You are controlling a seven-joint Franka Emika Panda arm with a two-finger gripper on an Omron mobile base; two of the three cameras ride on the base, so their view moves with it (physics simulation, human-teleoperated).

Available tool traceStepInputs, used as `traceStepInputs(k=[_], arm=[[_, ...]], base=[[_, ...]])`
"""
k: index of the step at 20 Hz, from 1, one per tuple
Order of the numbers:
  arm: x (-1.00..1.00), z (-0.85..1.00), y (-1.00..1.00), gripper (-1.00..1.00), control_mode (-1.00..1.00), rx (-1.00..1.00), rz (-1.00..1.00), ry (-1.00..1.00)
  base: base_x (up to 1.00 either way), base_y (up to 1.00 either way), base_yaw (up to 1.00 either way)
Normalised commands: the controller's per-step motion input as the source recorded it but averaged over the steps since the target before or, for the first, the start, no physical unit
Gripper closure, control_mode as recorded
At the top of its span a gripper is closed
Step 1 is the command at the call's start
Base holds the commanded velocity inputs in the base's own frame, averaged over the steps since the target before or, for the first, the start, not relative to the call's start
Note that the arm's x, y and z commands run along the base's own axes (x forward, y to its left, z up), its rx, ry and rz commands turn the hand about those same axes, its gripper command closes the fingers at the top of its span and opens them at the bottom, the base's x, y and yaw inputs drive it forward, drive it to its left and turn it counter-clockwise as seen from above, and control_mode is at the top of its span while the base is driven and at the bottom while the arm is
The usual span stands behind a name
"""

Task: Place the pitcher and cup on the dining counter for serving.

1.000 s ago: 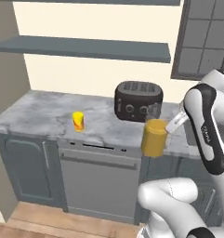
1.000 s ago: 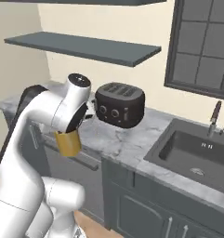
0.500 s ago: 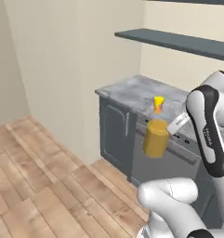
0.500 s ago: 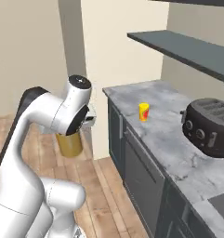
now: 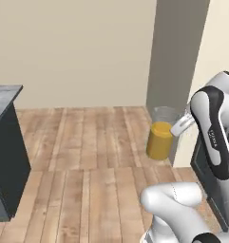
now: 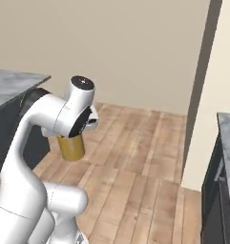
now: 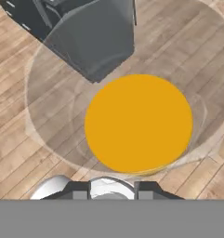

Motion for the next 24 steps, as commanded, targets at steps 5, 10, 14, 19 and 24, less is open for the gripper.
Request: traceStepInputs(k=[5, 10, 14, 19, 24], arm=[[0.0, 0.0, 0.0, 1.0, 1.0, 0.0, 0.0, 0.0], [0.0, 0.0, 0.0, 1.0, 1.0, 0.0, 0.0, 0.0], [0.0, 0.0, 0.0, 1.0, 1.0, 0.0, 0.0, 0.0], [0.0, 0.0, 0.0, 1.0, 1.0, 0.0, 0.0, 0.0], [0.0, 0.0, 0.0, 1.0, 1.0, 0.0, 0.0, 0.0]], base=[[0.06, 0.07, 0.96], [0.54, 0.15, 0.79], [1.0, 0.02, 0.6], [1.0, -0.35, 0.36], [1.0, -0.76, 0.24]])
